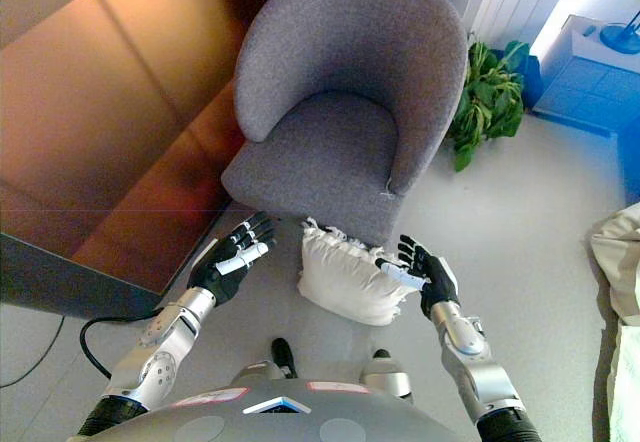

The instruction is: Pick up the pillow and put it on the sofa.

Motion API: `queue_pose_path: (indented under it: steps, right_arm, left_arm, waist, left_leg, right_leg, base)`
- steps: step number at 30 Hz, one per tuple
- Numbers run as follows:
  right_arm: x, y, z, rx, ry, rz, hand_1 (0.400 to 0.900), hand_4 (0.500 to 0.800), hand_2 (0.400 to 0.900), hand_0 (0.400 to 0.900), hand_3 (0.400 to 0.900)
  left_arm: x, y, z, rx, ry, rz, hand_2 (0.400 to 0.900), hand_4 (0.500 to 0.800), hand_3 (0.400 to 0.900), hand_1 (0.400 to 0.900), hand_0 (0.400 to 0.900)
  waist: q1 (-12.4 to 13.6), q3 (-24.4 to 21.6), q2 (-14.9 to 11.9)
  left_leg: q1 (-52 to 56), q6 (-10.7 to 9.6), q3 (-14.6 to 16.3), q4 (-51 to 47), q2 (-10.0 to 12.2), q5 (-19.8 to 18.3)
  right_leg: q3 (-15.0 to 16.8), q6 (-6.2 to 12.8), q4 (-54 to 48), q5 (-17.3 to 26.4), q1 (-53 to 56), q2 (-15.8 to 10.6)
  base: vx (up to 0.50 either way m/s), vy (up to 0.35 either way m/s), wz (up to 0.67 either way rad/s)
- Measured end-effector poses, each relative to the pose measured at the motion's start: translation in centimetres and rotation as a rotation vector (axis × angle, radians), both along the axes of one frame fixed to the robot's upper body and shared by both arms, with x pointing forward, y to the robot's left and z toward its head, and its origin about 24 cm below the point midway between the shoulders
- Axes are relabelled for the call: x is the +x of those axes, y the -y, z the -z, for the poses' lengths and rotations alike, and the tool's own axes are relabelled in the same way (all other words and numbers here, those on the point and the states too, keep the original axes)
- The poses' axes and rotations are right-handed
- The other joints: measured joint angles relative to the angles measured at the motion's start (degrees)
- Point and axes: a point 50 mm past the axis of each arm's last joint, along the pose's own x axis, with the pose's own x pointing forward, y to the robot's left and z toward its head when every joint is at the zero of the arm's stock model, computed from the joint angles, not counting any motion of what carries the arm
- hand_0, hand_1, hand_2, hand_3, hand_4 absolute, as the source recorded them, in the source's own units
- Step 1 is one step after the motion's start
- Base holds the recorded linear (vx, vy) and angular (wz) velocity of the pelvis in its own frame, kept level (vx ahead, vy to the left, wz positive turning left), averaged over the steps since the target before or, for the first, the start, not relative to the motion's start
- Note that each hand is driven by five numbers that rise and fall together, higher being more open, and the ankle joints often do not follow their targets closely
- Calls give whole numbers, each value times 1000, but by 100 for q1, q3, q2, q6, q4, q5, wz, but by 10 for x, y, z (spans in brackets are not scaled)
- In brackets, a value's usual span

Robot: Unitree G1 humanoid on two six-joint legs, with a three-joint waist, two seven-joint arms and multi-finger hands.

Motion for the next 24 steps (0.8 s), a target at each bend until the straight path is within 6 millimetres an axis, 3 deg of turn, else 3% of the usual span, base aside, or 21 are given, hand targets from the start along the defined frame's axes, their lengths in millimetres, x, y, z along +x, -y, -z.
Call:
queue_pose_path:
  steps: [5, 8, 12, 15, 24]
  right_arm:
    - [-2, 2, 4, 5, -29, 24, 900, 800, 900, 900, 900]
    - [10, 5, 2, -56, -5, 29, 900, 800, 900, 900, 900]
    - [52, 13, -21, -337, 130, -90, 900, 800, 900, 900, 900]
    - [76, 19, -42, -496, 231, -139, 900, 800, 900, 900, 900]
    - [119, 39, -97, -858, 423, -205, 900, 800, 900, 900, 900]
  left_arm:
    - [2, -2, -2, 15, 9, 16, 900, 800, 900, 900, 900]
    - [12, -2, -10, 34, 62, 44, 900, 800, 900, 900, 900]
    - [50, 1, -42, 64, 229, 108, 900, 800, 900, 900, 900]
    - [66, -4, -62, 104, 328, 128, 900, 800, 900, 900, 900]
    - [82, -8, -94, 148, 473, 182, 900, 800, 900, 900, 900]
  waist:
    - [3, 22, 9]
    - [14, 189, 35]
    - [6, 849, 118]
    - [24, 1326, 82]
    - [194, 2320, 52]
  left_leg:
    - [-114, 8, -2, 3, 9, 10]
    - [-333, 22, -56, 74, 17, 53]
    - [-948, 144, -141, 355, 72, 163]
    - [-1260, 148, -185, 695, 133, 101]
    - [-2926, 134, -461, 2597, 344, -479]
  right_leg:
    - [16, -6, 19, 4, -128, 8]
    - [63, -21, 205, -10, -433, 13]
    - [96, -80, 745, -29, -1120, 22]
    - [123, -114, 1348, -253, -1559, -20]
    - [311, -392, 3934, -1299, -3482, -328]
  base:
    - [-36, -65, 3]
    - [-179, -64, 6]
    - [-102, -81, 5]
    - [-78, -94, 4]
    - [-65, -59, 6]
